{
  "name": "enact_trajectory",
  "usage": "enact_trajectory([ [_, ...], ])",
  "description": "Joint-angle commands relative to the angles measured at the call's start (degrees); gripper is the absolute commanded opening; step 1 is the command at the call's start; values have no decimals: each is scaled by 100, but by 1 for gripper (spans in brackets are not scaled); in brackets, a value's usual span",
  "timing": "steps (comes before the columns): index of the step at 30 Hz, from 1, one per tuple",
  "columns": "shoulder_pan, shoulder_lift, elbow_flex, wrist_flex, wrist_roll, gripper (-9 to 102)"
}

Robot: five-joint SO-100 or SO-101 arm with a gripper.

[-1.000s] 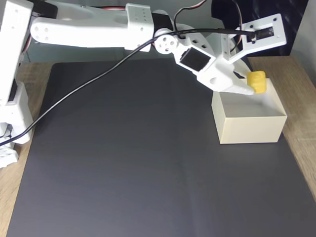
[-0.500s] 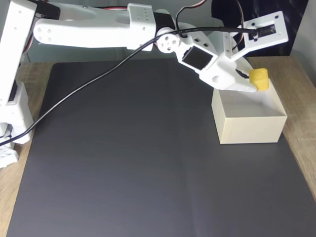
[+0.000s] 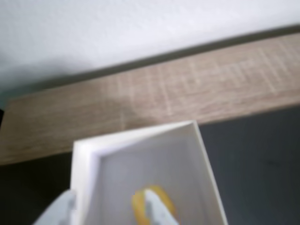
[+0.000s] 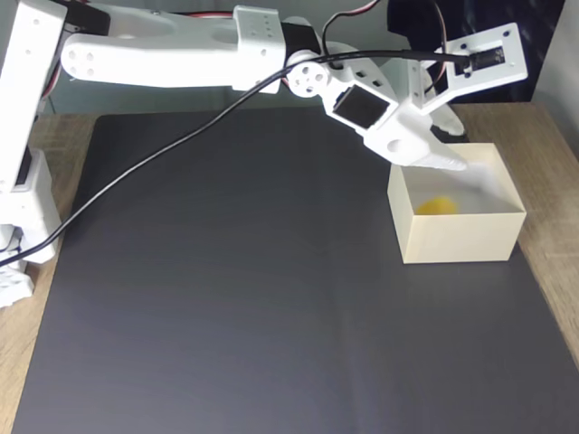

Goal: Grasp a cube block and put it in the white box.

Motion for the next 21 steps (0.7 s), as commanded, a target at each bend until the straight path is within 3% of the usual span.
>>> enact_trajectory([
  [1,-44,712,202,62,18,10],
  [21,-290,5080,4948,-88,-185,1],
])
